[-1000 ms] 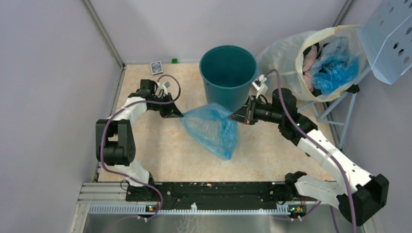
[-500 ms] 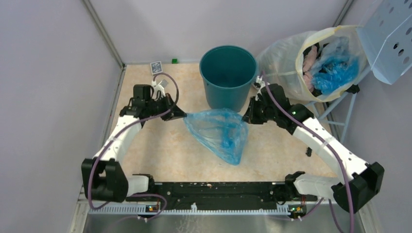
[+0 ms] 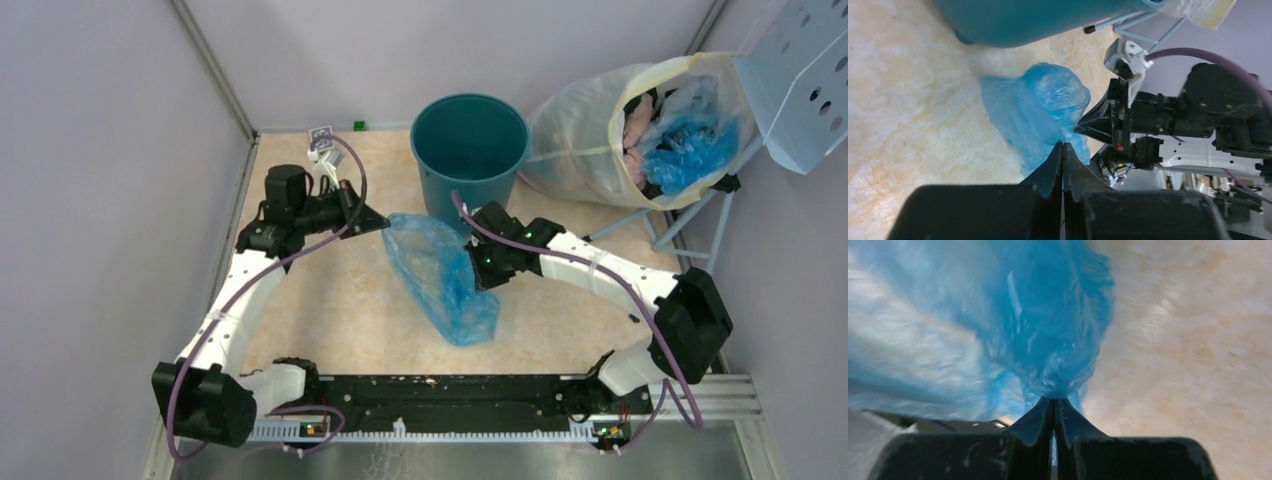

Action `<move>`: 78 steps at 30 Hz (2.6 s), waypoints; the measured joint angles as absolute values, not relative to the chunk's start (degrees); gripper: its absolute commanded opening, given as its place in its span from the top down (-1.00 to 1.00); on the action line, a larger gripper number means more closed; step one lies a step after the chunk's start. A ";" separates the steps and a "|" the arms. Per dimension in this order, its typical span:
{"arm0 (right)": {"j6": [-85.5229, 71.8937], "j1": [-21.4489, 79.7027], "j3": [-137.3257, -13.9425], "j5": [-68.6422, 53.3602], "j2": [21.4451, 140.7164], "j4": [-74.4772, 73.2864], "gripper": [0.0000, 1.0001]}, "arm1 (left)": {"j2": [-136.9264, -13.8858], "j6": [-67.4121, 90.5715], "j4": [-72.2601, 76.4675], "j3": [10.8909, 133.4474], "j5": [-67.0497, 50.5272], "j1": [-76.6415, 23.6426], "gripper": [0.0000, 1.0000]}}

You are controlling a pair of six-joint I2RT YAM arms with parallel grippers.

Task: Put the trash bags into the trash bin

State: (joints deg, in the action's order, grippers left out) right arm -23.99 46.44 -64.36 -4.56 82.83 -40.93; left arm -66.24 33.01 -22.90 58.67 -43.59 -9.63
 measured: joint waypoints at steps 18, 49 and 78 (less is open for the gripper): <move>-30.57 33.91 -62.24 36.62 72.01 -52.77 1.00 | -55.02 26.35 -35.40 56.40 -24.10 -7.94 1.00; -6.81 33.93 -59.37 -28.14 59.29 -35.14 1.00 | -71.96 11.46 -1.06 53.15 -46.13 -29.21 -0.58; -3.49 33.93 -61.28 -31.40 61.84 -36.10 1.00 | -81.87 9.69 0.62 54.02 -52.45 -40.99 0.67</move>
